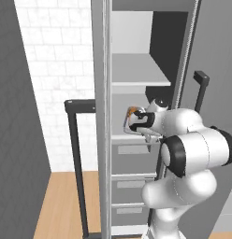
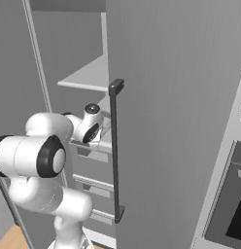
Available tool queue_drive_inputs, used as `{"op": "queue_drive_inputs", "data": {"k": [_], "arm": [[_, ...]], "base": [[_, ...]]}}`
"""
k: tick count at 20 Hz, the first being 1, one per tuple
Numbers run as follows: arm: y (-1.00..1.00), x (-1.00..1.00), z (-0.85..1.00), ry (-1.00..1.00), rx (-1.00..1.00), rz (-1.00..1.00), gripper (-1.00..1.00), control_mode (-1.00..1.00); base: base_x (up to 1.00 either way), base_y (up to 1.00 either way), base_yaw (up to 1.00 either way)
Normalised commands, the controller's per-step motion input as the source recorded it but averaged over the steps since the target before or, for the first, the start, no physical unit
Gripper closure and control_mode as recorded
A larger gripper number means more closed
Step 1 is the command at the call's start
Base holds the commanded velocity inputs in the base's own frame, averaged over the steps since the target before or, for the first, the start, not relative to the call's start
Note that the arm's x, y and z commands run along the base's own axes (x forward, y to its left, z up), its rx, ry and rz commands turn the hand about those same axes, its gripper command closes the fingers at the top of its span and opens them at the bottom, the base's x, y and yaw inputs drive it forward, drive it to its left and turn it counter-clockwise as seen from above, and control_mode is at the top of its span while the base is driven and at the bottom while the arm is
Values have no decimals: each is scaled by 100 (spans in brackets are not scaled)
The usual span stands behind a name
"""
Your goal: Take the meat container that has the chicken drumstick and place it on the second highest rack of the freezer. Then take the vegetable container that has the bell pepper and squash and place it on the highest rack of the freezer.
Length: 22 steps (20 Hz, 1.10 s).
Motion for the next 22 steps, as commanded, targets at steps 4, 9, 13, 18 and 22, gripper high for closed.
{"op": "queue_drive_inputs", "data": {"k": [4,9,13,18,22], "arm": [[-11,48,-23,0,-3,-5,100,-100],[-1,46,-16,0,0,-1,100,-100],[-1,41,-10,0,0,0,100,-100],[0,39,-16,0,0,0,100,-100],[0,10,-23,0,0,0,-100,-100]], "base": [[0,0,0],[0,0,0],[0,0,0],[0,0,0],[0,0,0]]}}
